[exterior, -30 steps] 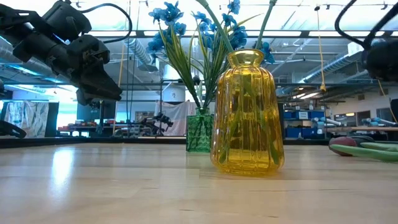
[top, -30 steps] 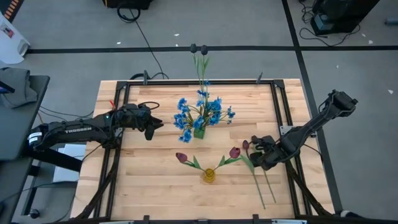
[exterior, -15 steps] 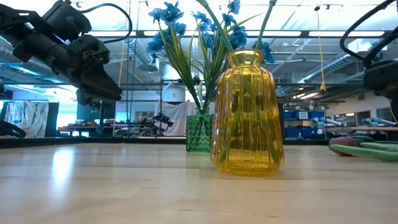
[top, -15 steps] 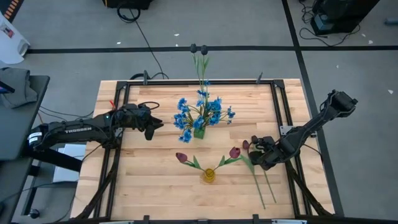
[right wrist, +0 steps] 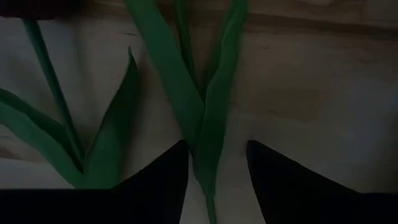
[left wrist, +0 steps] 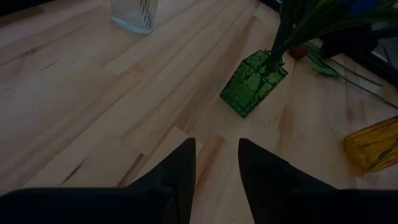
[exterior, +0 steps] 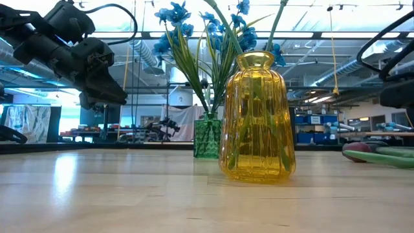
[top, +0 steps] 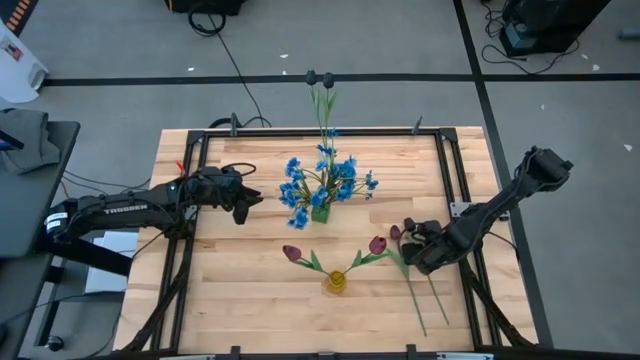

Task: Sort flowers into vase by color
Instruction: Put the black tulip into the transparent vase

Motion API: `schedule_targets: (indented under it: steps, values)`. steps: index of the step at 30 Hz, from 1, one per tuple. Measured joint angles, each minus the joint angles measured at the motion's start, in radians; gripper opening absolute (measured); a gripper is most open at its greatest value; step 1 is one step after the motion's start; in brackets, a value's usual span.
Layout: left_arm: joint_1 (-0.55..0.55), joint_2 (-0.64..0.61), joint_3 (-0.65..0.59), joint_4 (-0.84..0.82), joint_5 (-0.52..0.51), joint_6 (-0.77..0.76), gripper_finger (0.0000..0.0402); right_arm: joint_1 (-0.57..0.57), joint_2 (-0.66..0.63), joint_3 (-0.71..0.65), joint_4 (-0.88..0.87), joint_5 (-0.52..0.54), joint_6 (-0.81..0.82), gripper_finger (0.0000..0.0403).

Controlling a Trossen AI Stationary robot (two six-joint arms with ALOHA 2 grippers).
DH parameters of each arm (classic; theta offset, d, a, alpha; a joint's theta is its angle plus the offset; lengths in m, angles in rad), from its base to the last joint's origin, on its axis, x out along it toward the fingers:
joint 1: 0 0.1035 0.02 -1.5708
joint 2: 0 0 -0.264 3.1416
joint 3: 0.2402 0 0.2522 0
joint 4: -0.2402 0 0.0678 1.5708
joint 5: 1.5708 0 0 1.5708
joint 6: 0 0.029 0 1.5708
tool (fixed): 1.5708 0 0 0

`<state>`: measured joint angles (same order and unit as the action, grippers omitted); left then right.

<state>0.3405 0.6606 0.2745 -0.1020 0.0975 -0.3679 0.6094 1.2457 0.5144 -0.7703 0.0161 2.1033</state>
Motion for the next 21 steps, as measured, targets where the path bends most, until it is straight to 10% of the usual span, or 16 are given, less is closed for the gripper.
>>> schedule_targets:
  steps: [21]
  values:
    - [0.000, 0.000, 0.000, 0.000, -0.022, 0.000, 0.0127, -0.001, 0.044, 0.027, -0.001, -0.091, -0.008, 0.0052]
